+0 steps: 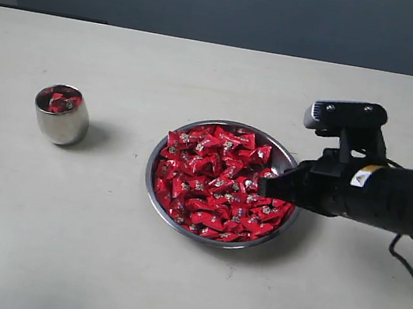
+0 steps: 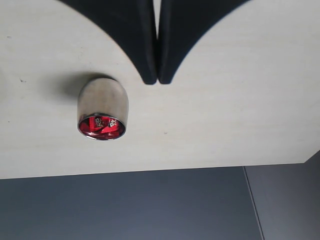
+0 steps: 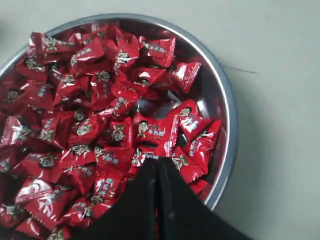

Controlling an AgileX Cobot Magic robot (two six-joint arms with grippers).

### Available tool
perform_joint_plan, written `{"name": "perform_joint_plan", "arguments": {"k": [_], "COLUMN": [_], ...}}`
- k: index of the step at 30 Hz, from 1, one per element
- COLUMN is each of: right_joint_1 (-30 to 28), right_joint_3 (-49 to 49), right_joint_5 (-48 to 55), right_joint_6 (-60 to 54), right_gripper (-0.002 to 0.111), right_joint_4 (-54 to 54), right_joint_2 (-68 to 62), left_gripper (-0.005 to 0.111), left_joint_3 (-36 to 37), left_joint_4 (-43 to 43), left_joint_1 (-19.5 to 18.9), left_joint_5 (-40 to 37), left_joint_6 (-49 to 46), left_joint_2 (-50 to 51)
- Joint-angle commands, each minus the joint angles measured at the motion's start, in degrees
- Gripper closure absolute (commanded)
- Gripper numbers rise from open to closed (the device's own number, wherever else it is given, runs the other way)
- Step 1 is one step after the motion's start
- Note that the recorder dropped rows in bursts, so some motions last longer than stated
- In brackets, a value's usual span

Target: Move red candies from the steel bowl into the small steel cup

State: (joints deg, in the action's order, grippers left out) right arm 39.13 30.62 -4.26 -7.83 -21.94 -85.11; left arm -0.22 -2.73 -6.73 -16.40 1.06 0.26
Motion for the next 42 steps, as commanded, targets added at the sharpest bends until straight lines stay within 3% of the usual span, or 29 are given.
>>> {"name": "perform_joint_plan", "arguments": {"k": [1,8,16,27,42], "right_joint_1": [-3.3,-4.2,-4.2,-4.2,-4.2], "right_joint_3": [8.7,18.9,28.0,33.2,33.2], "right_joint_5": [12.5,24.5,31.9,37.4,38.3], "right_joint_6": [-0.1,-6.0,-10.5,-10.0,-10.0], "right_gripper": [0.109,0.106,0.067,0.069,0.069], "right_joint_4": [2.5,2.5,-4.4,-7.5,-13.8], "right_joint_2": [-7.3,-13.0,-13.5,-17.9,-23.7], "left_gripper": [0.106,0.106,0.106,0.106,0.106], "left_joint_3": [0.2,0.2,0.2,0.2,0.2], "left_joint_4": [0.1,0.1,0.1,0.1,0.1], "left_joint_1": [0.0,0.0,0.0,0.0,0.0], "left_joint_5": [0.1,0.1,0.1,0.1,0.1], "left_joint_6": [0.1,0.1,0.1,0.1,0.1], "left_joint_2": [-0.3,-0.3,-0.3,-0.3,-0.3]}}
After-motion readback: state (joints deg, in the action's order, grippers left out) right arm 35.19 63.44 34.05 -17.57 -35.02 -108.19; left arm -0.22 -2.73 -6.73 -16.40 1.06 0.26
